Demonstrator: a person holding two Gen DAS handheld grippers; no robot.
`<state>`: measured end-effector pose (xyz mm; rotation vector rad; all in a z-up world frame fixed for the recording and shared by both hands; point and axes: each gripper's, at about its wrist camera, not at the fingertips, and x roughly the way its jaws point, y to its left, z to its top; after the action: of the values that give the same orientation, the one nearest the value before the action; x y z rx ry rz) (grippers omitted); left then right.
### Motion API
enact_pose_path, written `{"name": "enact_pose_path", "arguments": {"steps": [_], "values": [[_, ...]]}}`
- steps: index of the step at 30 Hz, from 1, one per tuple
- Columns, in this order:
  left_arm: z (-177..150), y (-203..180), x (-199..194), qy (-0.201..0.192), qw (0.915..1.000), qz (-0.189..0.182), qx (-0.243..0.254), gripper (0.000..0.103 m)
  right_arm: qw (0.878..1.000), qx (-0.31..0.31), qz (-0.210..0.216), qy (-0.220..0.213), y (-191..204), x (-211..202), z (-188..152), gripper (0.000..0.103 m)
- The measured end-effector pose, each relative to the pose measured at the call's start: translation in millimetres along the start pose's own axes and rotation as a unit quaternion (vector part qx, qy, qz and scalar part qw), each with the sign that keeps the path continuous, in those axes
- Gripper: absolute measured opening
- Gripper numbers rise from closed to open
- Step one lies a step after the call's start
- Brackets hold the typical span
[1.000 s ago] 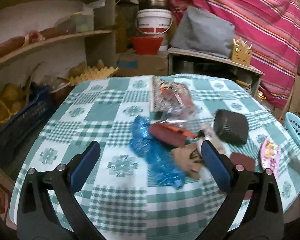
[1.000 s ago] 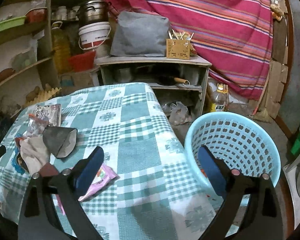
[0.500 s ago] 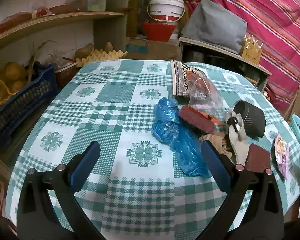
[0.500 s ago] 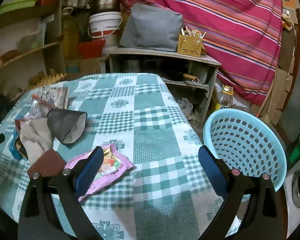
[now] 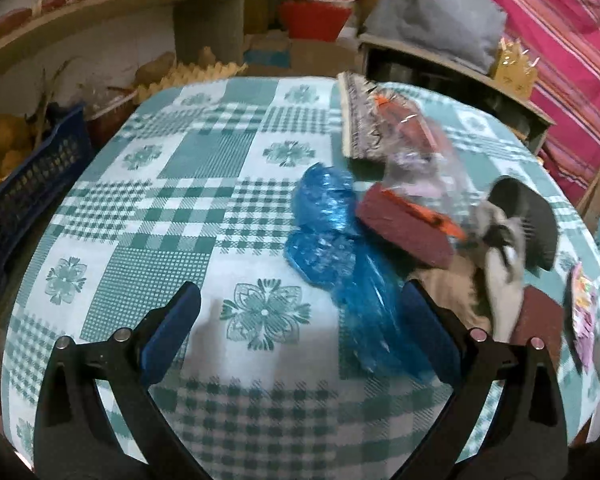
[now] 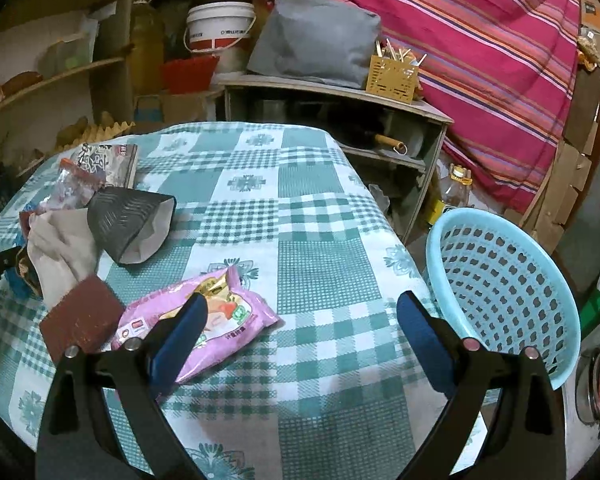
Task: Collect trash
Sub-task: 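Grasp the blue plastic bag with the left tool and lift it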
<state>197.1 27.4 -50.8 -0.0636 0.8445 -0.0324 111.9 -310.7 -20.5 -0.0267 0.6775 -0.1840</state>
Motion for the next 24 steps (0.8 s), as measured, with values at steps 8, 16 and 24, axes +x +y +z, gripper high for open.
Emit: {"name": "enact_pose_path", "arguments": {"steps": [8, 16, 24], "values": [[14.1, 6.0, 21.0, 0.022, 0.9995, -0.014, -0.017, 0.071, 1.0, 0.003, 0.008, 0.0, 7.8, 1.3, 0.8, 0.093], [5.3, 7.2, 11.2, 0.016, 0.9993, -0.034, -0.008, 0.023, 1.0, -0.013, 0.01, -0.005, 17.7, -1.8, -0.7, 0.093], [-12.3, 27.6, -15.7, -0.001, 0.9997, -0.017, -0.015, 0.022, 1.0, -0.019, 0.018, 0.007, 27.6, 2.0, -5.7, 0.093]]}}
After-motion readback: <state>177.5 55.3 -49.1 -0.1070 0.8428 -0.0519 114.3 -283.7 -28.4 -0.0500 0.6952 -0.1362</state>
